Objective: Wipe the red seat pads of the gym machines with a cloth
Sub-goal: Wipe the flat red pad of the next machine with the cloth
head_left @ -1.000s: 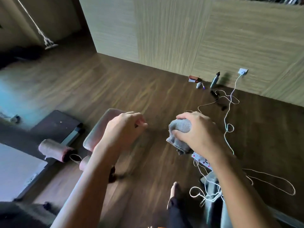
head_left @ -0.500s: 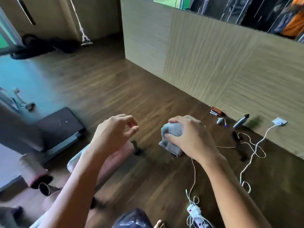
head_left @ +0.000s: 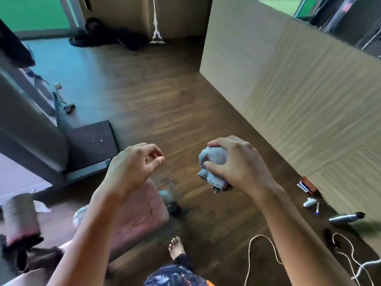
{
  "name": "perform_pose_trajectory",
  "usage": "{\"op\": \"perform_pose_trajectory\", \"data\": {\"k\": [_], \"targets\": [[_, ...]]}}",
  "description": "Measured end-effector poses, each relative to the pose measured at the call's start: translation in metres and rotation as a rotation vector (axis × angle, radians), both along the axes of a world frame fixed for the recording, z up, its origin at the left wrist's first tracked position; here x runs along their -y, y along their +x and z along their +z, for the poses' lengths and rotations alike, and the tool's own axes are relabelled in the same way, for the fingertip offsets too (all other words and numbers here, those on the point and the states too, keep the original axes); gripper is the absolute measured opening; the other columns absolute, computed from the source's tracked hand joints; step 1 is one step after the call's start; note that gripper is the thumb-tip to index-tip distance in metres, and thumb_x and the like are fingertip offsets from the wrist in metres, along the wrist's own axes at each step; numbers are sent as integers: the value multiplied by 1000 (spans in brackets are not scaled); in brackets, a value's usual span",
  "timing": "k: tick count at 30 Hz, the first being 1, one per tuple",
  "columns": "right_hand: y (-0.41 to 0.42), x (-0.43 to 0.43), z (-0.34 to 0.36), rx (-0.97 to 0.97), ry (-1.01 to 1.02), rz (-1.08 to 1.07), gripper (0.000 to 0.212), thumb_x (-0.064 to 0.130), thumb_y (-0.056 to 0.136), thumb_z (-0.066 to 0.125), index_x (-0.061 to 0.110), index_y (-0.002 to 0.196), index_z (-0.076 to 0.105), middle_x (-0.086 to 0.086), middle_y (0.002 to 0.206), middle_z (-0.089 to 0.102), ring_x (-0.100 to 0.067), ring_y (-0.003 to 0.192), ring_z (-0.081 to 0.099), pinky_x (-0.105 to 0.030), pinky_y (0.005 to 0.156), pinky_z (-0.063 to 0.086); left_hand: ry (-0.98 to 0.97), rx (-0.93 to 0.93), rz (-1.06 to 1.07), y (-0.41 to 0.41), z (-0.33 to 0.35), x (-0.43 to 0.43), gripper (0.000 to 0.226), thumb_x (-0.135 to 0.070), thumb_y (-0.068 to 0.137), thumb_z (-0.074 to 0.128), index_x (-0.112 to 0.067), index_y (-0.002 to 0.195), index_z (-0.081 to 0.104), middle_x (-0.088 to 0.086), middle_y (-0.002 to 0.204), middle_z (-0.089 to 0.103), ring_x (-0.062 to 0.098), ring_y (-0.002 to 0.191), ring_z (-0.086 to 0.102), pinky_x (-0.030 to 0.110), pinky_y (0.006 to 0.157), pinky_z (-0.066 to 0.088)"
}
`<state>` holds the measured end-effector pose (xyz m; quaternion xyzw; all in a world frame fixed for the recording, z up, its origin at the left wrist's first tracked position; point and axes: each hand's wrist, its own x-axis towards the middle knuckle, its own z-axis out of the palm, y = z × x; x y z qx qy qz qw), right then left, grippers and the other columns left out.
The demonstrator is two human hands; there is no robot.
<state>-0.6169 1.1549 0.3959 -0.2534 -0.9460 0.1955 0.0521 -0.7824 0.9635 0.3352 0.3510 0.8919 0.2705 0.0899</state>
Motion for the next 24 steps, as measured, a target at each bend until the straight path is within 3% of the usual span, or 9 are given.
{"op": "perform_pose_trajectory", "data": {"k": [9, 13, 20, 24], "targets": [[-157, -66, 5, -29, -23, 274, 45, 52, 76, 72, 38, 119, 65, 15, 114, 61, -11, 105, 62, -35, 91, 51, 11, -32, 292, -96, 4, -25, 8, -44, 92, 66, -36, 93, 67, -20, 89, 65, 7, 83, 64, 33, 75, 51], [-224, -68, -1, -10, -31, 461, 45, 50, 76, 72, 37, 119, 66, 16, 113, 61, -11, 104, 61, -33, 90, 51, 17, -19, 465, -119, -1, -17, 8, -43, 92, 65, -35, 93, 68, -17, 90, 65, 7, 85, 62, 30, 71, 48], [-327, -51, -33, 13, -64, 865, 43, 46, 75, 75, 40, 117, 68, 16, 112, 62, -12, 100, 63, -33, 85, 53, -38, 69, 830, -122, -25, -9, 13, -43, 94, 64, -31, 97, 69, -12, 91, 64, 11, 85, 61, 31, 72, 48], [-376, -40, -52, 80, -68, 1133, 43, 49, 75, 72, 45, 117, 65, 16, 110, 61, -15, 96, 64, -36, 79, 58, -53, 164, 1154, -102, -32, -13, 12, -46, 92, 65, -34, 95, 67, -15, 88, 63, 12, 86, 63, 34, 77, 52]]}}
